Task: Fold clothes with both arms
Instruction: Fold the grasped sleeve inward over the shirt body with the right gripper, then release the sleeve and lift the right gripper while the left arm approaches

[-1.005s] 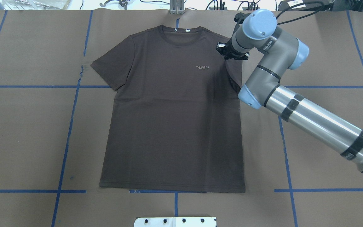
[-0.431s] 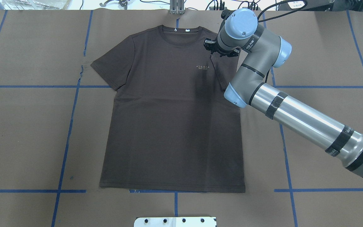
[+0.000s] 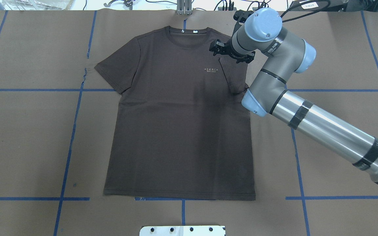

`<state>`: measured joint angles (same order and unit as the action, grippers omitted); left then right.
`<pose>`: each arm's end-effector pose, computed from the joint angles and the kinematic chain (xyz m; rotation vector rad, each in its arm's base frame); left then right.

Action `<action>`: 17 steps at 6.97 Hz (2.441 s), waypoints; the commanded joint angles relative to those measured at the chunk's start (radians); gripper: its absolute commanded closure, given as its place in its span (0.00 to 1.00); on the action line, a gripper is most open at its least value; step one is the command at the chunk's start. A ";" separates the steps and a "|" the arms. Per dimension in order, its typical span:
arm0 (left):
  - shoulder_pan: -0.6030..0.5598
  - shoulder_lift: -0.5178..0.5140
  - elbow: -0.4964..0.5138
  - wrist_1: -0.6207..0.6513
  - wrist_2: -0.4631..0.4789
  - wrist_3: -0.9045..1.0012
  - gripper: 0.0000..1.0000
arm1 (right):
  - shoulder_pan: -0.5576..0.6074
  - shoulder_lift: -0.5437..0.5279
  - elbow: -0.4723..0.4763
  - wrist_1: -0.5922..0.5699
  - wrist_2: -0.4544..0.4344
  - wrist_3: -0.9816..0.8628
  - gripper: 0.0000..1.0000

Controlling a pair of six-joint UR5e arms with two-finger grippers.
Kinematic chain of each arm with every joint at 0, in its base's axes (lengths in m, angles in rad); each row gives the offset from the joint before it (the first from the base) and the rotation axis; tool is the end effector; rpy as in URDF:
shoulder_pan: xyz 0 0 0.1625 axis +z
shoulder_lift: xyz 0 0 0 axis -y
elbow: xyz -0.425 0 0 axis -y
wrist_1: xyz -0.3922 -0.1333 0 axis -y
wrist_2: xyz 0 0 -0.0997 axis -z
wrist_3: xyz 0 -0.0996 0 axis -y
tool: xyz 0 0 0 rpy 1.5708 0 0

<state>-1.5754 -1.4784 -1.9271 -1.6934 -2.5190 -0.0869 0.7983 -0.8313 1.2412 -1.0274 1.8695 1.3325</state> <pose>-0.0545 -0.4534 0.4996 0.3178 0.9489 0.0994 -0.4709 -0.6322 0.2940 0.2304 -0.9635 0.3715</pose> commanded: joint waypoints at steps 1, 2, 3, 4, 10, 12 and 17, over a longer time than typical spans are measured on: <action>0.163 -0.139 0.111 -0.091 -0.011 -0.228 0.00 | 0.030 -0.101 0.123 -0.002 0.056 -0.004 0.00; 0.223 -0.260 0.176 -0.092 0.030 -0.390 0.00 | 0.042 -0.109 0.130 0.001 0.086 -0.004 0.00; 0.317 -0.332 0.233 -0.107 0.134 -0.483 0.00 | 0.059 -0.135 0.162 0.004 0.098 -0.004 0.00; 0.383 -0.408 0.328 -0.158 0.152 -0.589 0.00 | 0.082 -0.172 0.200 0.009 0.124 -0.006 0.00; 0.612 -0.699 0.790 -0.453 0.469 -0.872 0.09 | 0.116 -0.304 0.372 0.001 0.186 -0.006 0.00; 0.635 -0.759 0.842 -0.460 0.470 -0.873 0.14 | 0.116 -0.308 0.369 0.003 0.181 -0.006 0.00; 0.660 -0.763 0.884 -0.488 0.474 -0.872 0.29 | 0.111 -0.308 0.369 0.001 0.180 -0.004 0.00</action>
<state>-0.9202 -2.2415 -1.0490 -2.1804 -2.0454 -0.9589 0.9106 -1.1397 1.6092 -1.0258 2.0479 1.3284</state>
